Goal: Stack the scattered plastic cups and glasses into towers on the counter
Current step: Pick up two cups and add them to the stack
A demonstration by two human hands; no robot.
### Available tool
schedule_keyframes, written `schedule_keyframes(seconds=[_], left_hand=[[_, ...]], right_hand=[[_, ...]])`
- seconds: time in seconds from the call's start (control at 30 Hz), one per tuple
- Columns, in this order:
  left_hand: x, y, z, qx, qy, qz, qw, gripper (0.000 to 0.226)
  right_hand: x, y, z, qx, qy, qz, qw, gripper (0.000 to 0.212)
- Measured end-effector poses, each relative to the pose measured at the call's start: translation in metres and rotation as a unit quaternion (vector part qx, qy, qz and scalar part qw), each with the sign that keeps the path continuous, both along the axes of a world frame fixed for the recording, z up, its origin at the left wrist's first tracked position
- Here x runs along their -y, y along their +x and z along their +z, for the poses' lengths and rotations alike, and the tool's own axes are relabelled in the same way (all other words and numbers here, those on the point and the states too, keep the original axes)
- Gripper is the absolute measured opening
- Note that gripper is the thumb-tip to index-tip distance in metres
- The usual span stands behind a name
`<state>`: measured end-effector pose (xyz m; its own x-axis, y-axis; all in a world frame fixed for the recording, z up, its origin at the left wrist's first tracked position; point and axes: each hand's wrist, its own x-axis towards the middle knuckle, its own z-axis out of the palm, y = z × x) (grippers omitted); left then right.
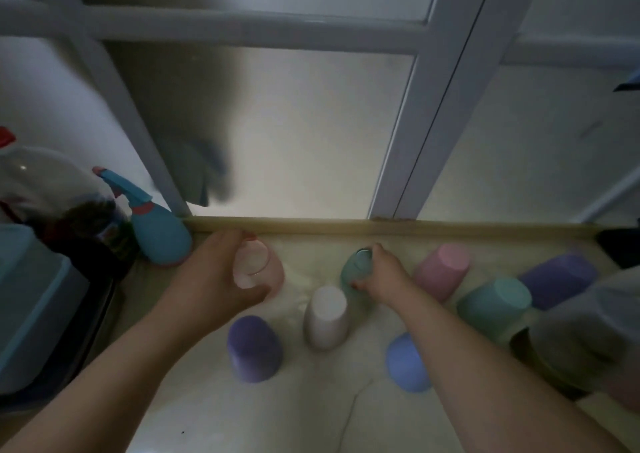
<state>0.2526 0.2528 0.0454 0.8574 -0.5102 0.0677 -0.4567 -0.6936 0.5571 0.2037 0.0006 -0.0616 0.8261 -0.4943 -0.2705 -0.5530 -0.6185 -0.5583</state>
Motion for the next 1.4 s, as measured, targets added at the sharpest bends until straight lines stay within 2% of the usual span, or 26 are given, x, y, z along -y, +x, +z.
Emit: schedule_keyframes(seconds=[0.13,0.3,0.5,0.67,0.83,0.97,1.2,1.4], left_hand=[[0.006,0.004,0.007,-0.008,-0.002,-0.017,1.0,0.065],[0.019,-0.006,0.035,-0.001,-0.037,-0.009,0.999,0.077],[0.052,-0.048,0.095,0.063,-0.052,-0.055,0.995,0.067],[0.089,-0.106,0.132,0.092,-0.1,-0.075,0.988,0.065],[0.121,-0.148,0.136,0.112,-0.087,-0.073,0.987,0.064],[0.132,-0.173,0.126,0.094,-0.085,-0.032,0.992,0.067],[0.139,-0.202,0.116,0.086,-0.095,0.018,0.992,0.065],[0.139,-0.201,0.123,0.104,-0.063,0.008,0.993,0.065]], right_hand=[[-0.01,-0.006,0.042,0.027,-0.016,0.021,0.999,0.059],[-0.035,-0.034,0.134,0.062,-0.049,0.076,0.994,0.054],[-0.023,-0.105,0.242,0.105,-0.098,0.105,0.984,0.06],[0.019,-0.172,0.291,0.149,-0.099,0.104,0.978,0.057],[0.07,-0.219,0.293,0.16,-0.1,0.094,0.978,0.056],[0.097,-0.234,0.277,0.133,-0.07,0.095,0.984,0.064],[0.109,-0.235,0.232,0.103,-0.019,0.136,0.985,0.063],[0.111,-0.233,0.202,0.091,0.018,0.138,0.986,0.069]])
